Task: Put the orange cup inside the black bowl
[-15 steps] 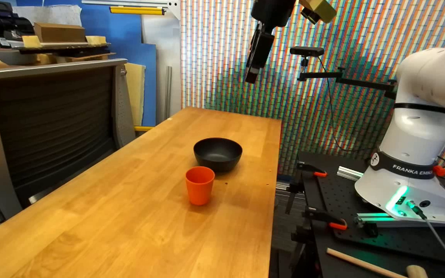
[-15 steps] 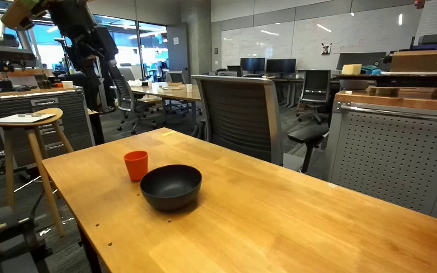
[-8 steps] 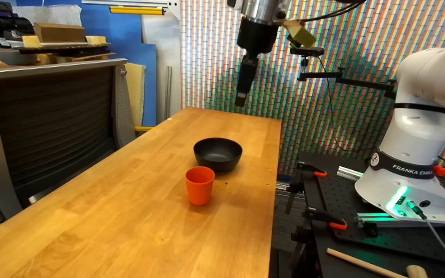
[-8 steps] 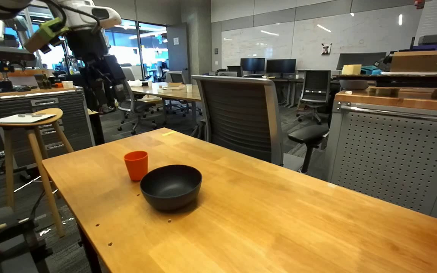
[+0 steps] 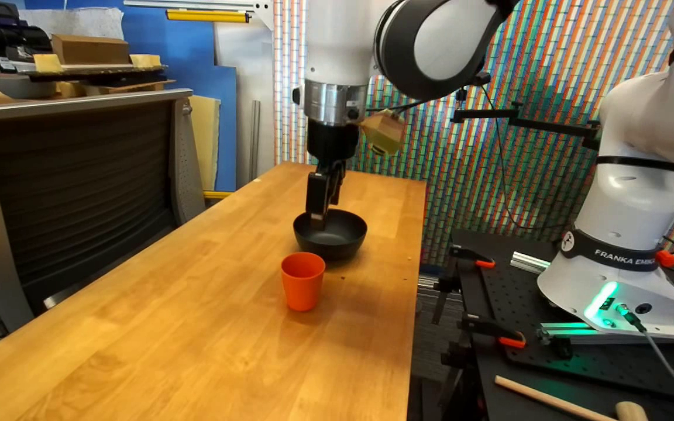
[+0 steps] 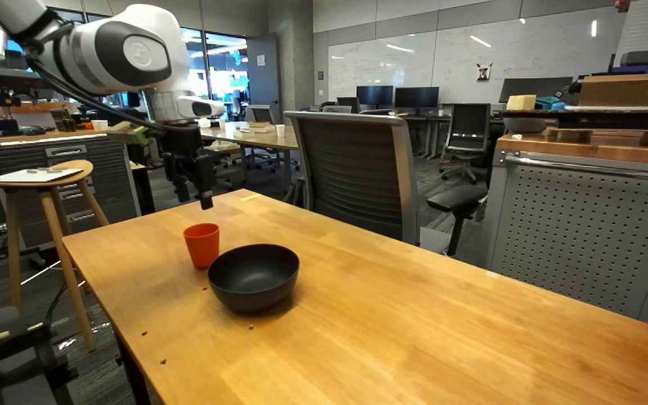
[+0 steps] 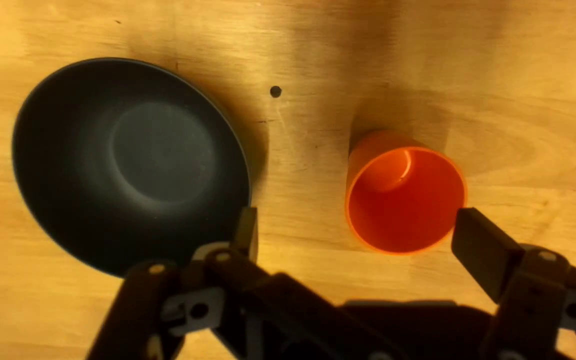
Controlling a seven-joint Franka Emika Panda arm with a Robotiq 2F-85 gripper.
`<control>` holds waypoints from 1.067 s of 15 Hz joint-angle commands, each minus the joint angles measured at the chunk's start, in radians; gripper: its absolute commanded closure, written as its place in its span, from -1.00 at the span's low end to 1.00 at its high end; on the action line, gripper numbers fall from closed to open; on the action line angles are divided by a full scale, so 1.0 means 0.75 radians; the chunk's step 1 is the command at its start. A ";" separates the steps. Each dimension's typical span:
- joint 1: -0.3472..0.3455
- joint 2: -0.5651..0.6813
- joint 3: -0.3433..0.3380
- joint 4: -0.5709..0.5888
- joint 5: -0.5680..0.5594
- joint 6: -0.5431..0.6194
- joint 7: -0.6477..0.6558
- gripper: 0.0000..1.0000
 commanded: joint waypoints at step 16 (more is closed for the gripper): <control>0.105 0.399 -0.106 0.194 0.290 0.133 -0.073 0.92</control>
